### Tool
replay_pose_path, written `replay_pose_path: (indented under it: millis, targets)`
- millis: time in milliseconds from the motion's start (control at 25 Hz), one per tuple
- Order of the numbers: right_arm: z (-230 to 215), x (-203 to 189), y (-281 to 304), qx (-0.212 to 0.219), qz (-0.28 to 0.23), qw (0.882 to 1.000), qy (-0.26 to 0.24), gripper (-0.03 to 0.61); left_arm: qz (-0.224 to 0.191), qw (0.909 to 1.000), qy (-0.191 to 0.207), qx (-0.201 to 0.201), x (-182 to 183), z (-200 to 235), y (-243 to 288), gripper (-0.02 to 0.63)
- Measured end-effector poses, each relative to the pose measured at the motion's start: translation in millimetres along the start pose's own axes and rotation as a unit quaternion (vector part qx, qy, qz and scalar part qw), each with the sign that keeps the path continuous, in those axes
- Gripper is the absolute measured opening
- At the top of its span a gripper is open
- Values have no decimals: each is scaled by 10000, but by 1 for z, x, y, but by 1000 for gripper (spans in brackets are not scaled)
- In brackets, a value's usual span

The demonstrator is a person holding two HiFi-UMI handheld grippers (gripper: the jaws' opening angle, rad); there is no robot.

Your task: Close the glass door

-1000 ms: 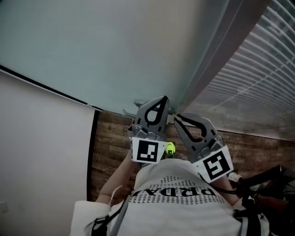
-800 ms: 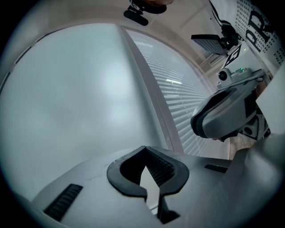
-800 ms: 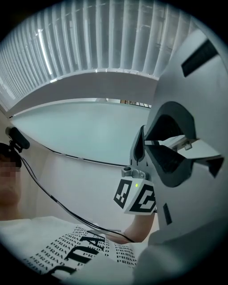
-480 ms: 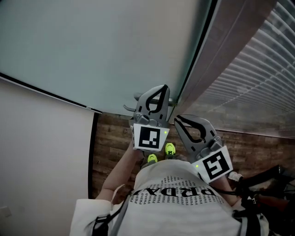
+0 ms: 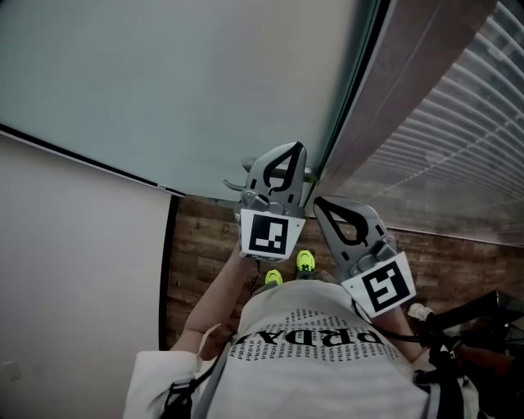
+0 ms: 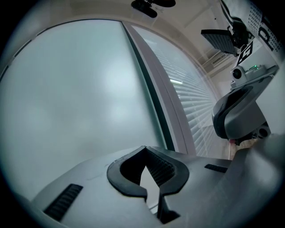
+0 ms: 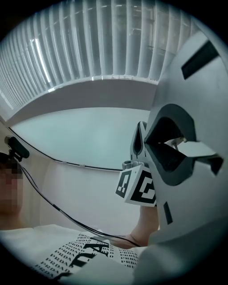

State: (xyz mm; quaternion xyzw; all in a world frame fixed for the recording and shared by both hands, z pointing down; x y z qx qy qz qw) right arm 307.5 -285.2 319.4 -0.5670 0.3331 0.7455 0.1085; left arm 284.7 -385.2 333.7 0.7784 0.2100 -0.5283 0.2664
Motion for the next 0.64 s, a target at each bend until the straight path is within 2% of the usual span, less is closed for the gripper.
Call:
replay_pose_path:
  millis: [640]
  targets:
    - [-4,0,1,31,-9,10000,19,-3,-39,9999,-119,-57,0,-1,-1,5]
Point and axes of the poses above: the fingertips, and each gripper's own axes: y forward along the fingers, z to its left, x out of its top, the point moved 2 cm from there along -y, backward along the fingers, and after that the axes turned 13 degrees about z, right-handed, at the moved point
